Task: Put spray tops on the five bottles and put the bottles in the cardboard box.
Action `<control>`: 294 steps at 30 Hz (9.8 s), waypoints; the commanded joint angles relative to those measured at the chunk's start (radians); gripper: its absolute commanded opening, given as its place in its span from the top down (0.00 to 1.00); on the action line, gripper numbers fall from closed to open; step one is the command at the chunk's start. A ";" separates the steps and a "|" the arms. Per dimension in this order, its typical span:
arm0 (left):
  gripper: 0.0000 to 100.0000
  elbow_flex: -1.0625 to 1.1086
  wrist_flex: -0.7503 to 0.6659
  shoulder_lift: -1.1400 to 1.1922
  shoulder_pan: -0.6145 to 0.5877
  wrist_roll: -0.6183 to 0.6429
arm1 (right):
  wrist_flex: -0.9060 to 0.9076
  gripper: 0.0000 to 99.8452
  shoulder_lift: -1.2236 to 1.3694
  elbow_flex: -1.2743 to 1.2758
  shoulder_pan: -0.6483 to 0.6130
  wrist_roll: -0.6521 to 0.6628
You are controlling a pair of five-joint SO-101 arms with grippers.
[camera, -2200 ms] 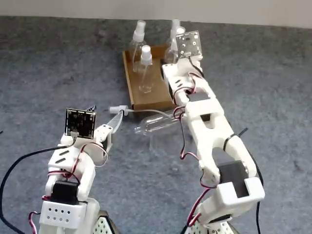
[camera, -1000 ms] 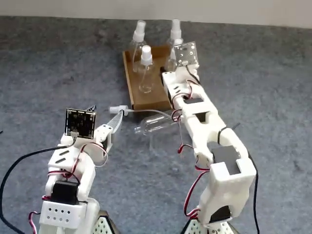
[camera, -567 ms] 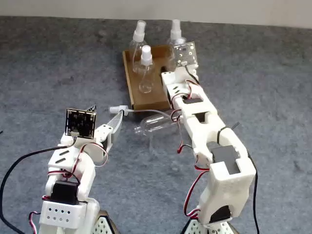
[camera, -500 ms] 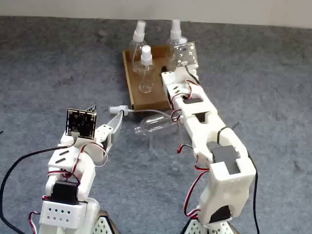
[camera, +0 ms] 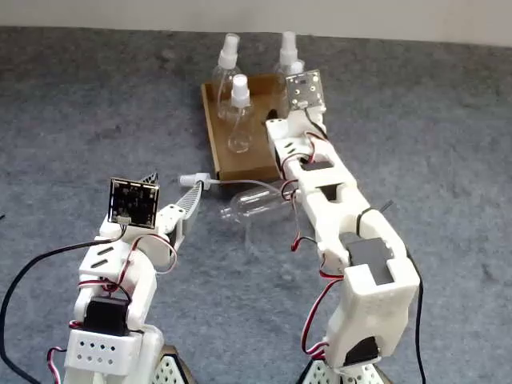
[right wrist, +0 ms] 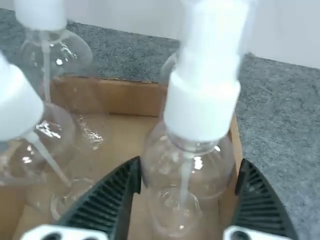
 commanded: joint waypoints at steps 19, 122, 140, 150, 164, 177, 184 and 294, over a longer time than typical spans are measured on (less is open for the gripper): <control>0.80 -0.004 -0.028 -0.002 -0.005 -0.008 | -0.013 0.65 -0.033 -0.061 0.013 0.003; 0.80 0.022 -0.054 -0.002 0.021 -0.037 | 0.997 0.60 -0.435 0.053 -0.266 0.031; 0.80 0.035 -0.057 -0.004 0.064 -0.083 | 0.892 0.71 -0.409 0.062 -0.283 0.031; 0.80 0.036 -0.057 -0.004 0.064 -0.083 | 0.891 0.71 -0.407 0.130 -0.283 0.032; 0.80 0.036 -0.057 -0.004 0.064 -0.083 | 0.895 0.81 -0.409 0.153 -0.283 0.031; 0.80 0.036 -0.057 -0.004 0.064 -0.083 | 1.064 0.83 -0.424 0.269 -0.335 0.037; 0.80 0.036 -0.057 -0.004 0.064 -0.083 | 1.109 0.83 -0.688 0.306 -0.334 0.037; 0.80 -0.051 0.023 0.001 0.065 -0.068 | 1.414 0.91 -0.903 0.506 0.199 0.715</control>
